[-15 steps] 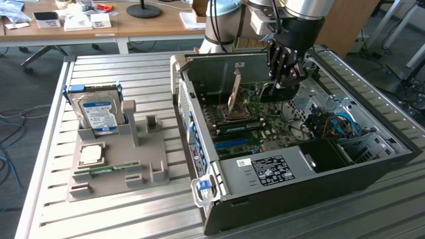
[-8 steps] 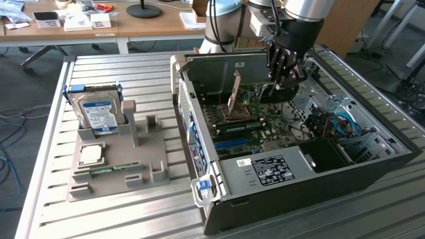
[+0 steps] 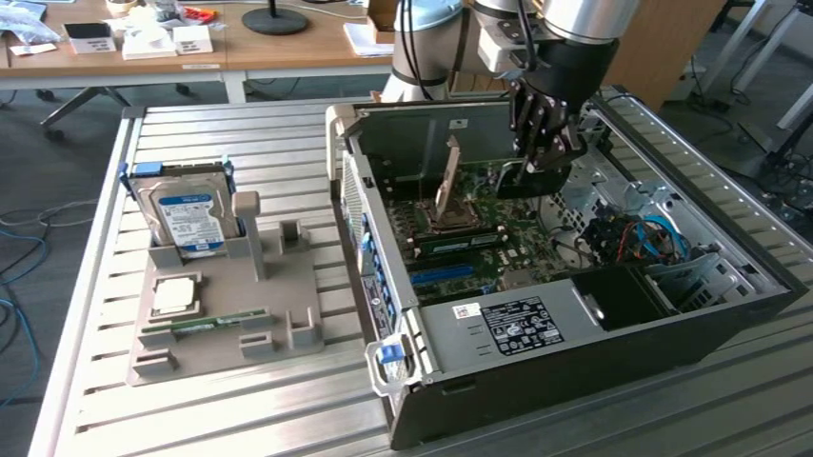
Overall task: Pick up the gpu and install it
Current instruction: 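Insert the gpu into the slot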
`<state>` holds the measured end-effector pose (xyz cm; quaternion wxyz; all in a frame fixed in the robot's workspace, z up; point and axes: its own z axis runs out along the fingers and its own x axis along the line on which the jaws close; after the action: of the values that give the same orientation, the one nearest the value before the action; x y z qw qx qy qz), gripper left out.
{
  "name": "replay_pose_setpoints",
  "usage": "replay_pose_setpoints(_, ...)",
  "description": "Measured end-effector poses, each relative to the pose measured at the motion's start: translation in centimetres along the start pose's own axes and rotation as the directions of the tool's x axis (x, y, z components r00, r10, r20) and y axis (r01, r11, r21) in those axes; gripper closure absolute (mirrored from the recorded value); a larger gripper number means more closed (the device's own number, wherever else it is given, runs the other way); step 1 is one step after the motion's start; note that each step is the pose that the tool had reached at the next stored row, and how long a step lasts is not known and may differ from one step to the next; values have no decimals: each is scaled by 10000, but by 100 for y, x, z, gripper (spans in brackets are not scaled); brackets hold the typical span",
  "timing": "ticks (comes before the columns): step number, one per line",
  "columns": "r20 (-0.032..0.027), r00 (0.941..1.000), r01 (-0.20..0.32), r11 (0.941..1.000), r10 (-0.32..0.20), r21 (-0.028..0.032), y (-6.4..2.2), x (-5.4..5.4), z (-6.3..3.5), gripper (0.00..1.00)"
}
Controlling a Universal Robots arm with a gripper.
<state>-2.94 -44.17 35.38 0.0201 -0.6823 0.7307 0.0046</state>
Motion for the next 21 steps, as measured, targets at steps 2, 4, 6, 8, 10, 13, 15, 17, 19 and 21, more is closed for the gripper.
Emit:
replay_pose_setpoints(2,-3,10000,1,10000,-1,-1,-2,16,-2,73)
replay_pose_setpoints(4,-2,10000,0,10000,0,0,-1,22,-2,73)
replay_pose_setpoints(6,-3,10000,-1,10000,1,-1,-2,22,-2,73)
replay_pose_setpoints(8,-4,10000,1,10000,-1,-1,-3,27,-3,73)
replay_pose_setpoints(10,-3,10000,2,10000,-2,-1,-4,45,-3,73)
replay_pose_setpoints(13,-2,10000,-1,10000,1,0,-1,60,1,73)
replay_pose_setpoints(15,-3,10000,0,10000,0,-1,7,63,21,73)
replay_pose_setpoints(17,-3,10000,0,10000,0,-1,14,65,44,73)
replay_pose_setpoints(19,-3,10000,2,10000,-2,-1,18,67,61,73)
replay_pose_setpoints(21,-5,10000,2,10000,-2,-2,19,67,63,73)
